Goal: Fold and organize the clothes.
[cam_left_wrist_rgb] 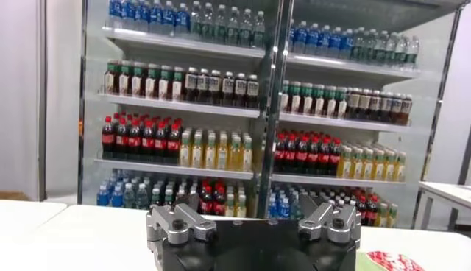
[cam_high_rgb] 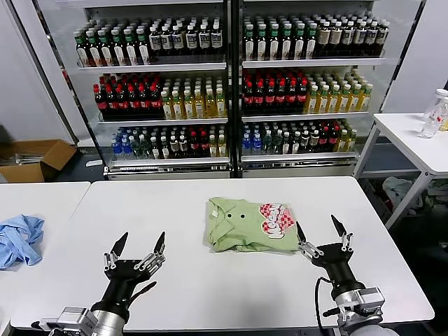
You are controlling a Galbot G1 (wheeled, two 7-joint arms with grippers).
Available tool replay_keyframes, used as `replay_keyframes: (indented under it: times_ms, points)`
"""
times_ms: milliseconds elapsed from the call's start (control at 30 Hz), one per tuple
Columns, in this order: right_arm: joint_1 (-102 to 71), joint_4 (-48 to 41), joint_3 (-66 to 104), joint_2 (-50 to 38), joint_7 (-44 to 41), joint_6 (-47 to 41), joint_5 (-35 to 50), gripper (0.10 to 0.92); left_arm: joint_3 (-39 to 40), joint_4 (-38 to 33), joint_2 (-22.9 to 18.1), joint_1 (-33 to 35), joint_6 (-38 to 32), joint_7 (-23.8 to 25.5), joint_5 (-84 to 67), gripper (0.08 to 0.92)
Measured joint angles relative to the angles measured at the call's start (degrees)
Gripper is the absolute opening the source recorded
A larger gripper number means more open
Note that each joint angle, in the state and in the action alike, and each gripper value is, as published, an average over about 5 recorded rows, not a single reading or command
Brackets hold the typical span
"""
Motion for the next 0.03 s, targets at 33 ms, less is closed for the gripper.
replay_keyframes:
  times_ms: [33]
  points:
    - [-0.12, 0.08, 0.05, 0.04, 0.02, -0.01, 0.00, 0.823, -0.03, -0.06, 0.00, 0.04, -0.02, 0.03, 0.02, 0.823]
